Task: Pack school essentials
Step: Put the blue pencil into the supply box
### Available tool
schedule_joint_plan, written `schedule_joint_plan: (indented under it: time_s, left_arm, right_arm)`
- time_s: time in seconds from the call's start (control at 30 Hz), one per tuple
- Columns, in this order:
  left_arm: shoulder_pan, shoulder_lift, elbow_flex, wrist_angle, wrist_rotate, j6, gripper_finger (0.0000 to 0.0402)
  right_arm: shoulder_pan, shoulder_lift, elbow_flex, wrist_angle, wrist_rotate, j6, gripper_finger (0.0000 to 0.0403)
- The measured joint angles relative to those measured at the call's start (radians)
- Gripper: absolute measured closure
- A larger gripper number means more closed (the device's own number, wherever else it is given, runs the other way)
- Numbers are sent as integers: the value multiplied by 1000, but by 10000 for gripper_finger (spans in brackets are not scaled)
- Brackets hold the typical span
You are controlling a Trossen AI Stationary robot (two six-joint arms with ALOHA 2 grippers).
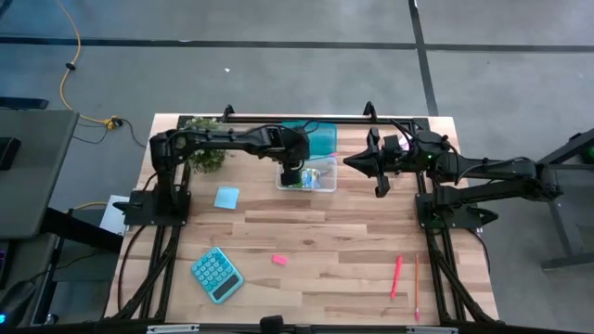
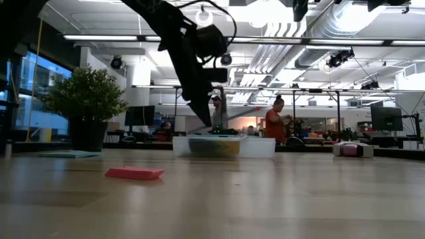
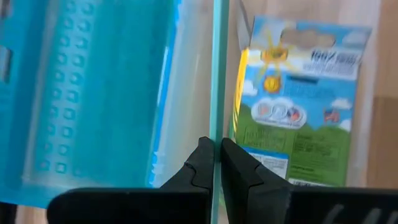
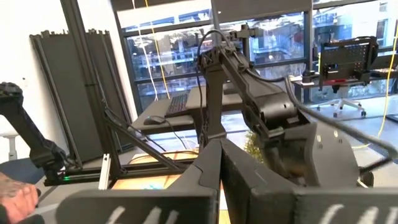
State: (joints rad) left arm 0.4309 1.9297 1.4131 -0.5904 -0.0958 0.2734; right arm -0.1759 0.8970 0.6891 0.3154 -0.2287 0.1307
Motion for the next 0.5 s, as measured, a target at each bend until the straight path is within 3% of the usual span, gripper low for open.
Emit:
schedule_joint_plan:
  time_s: [0.5]
  left_arm:
    - [14,87,-1,-8,-55,45,401]
  right_arm:
    - [0,0,0,-12,23,9,403]
